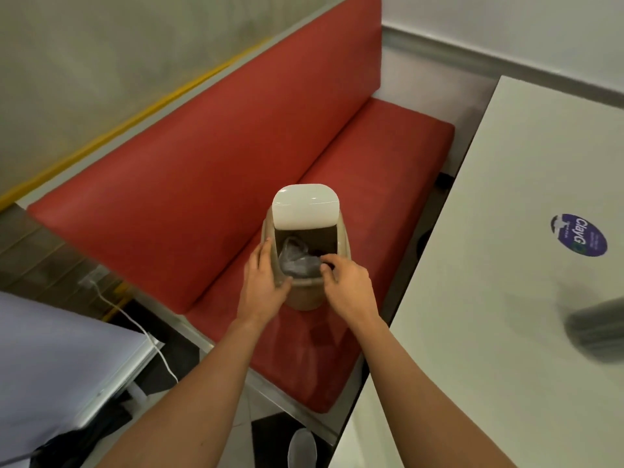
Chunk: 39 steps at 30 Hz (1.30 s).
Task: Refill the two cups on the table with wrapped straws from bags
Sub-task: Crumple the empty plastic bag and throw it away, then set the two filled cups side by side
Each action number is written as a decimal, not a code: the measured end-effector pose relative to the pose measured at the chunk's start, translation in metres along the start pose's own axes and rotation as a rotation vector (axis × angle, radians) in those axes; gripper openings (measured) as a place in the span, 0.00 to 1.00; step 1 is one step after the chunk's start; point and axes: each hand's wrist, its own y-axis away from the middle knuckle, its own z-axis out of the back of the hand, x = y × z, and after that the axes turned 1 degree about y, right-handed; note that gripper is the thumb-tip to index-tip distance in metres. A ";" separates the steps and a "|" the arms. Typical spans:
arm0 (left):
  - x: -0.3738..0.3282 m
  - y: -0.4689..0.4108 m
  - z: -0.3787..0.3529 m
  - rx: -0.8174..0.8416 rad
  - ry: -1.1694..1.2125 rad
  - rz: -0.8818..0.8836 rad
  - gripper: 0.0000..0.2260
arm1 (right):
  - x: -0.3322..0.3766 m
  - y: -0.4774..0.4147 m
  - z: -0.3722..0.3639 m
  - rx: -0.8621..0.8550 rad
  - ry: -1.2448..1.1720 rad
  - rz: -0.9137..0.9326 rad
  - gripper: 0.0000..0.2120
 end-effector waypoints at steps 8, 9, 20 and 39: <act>-0.095 0.047 -0.011 -0.092 -0.110 -0.297 0.23 | -0.058 0.061 0.090 -0.274 0.173 0.175 0.25; -0.112 0.056 -0.017 -0.088 -0.115 -0.343 0.23 | -0.065 0.072 0.105 -0.312 0.178 0.178 0.25; -0.280 0.162 -0.109 -0.050 -0.095 -0.670 0.25 | -0.161 0.204 0.252 -0.565 0.162 0.031 0.27; -0.425 0.194 -0.258 0.258 -0.018 -0.367 0.66 | -0.350 0.269 0.415 -0.608 -0.089 -0.437 0.71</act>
